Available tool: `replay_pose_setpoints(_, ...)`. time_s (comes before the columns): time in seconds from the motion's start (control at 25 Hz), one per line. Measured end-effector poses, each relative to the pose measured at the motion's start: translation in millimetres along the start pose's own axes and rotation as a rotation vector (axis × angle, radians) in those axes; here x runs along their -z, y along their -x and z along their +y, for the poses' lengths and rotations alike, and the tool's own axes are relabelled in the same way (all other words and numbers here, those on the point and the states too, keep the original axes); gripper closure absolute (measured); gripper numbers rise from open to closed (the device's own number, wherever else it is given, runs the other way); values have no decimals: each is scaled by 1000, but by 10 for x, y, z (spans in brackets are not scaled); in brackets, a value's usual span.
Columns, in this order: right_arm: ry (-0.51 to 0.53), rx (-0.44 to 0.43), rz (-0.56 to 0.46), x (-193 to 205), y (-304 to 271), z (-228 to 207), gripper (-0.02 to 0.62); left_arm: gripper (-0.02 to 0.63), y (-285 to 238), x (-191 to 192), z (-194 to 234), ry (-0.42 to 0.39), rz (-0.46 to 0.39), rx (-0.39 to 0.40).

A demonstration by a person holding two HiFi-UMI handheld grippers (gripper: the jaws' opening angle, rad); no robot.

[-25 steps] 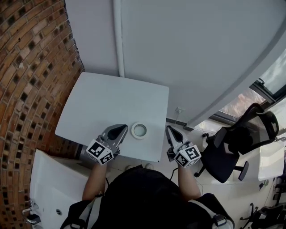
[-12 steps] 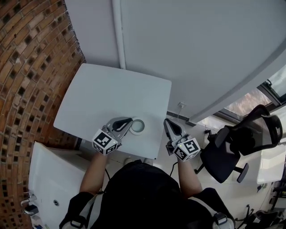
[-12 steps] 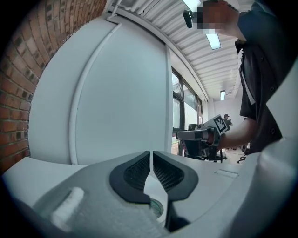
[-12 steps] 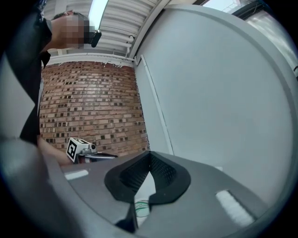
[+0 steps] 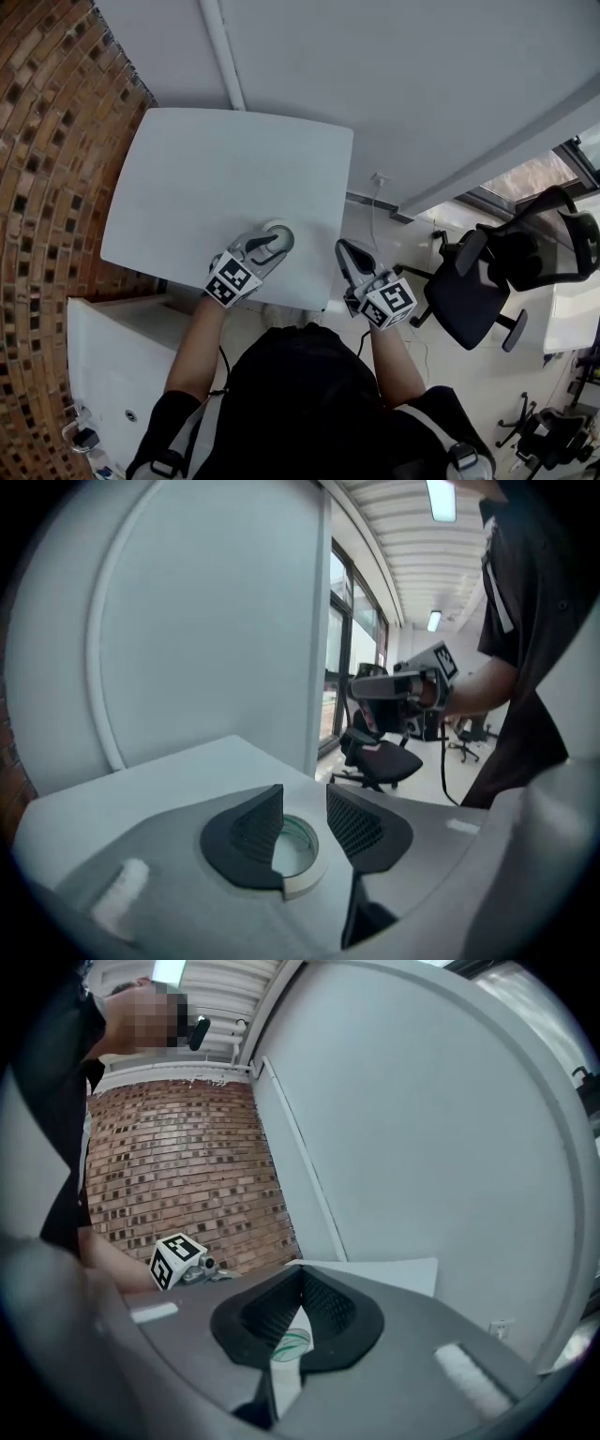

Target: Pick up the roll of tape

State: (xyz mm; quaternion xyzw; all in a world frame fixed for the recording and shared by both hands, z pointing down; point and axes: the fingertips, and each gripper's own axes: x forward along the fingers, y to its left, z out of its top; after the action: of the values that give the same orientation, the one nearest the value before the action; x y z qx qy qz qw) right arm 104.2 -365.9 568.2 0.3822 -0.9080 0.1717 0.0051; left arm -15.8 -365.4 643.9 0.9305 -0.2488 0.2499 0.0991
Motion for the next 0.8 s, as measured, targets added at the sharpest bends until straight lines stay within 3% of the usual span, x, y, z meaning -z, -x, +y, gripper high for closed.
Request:
replay_pose_setpoints(0.4,-55,64,28,272,252,-118,591,417,-532,839,-282,-320,538,238)
replay_pose_setpoints(0.56,-55,73,31,316,311,-89,589,419,-614,1098,-331,-422,678,295)
replay_pose_setpoints(0.8,-60,87,47,361,378,-103,589,466,-647,1285,-297,-569,859,297)
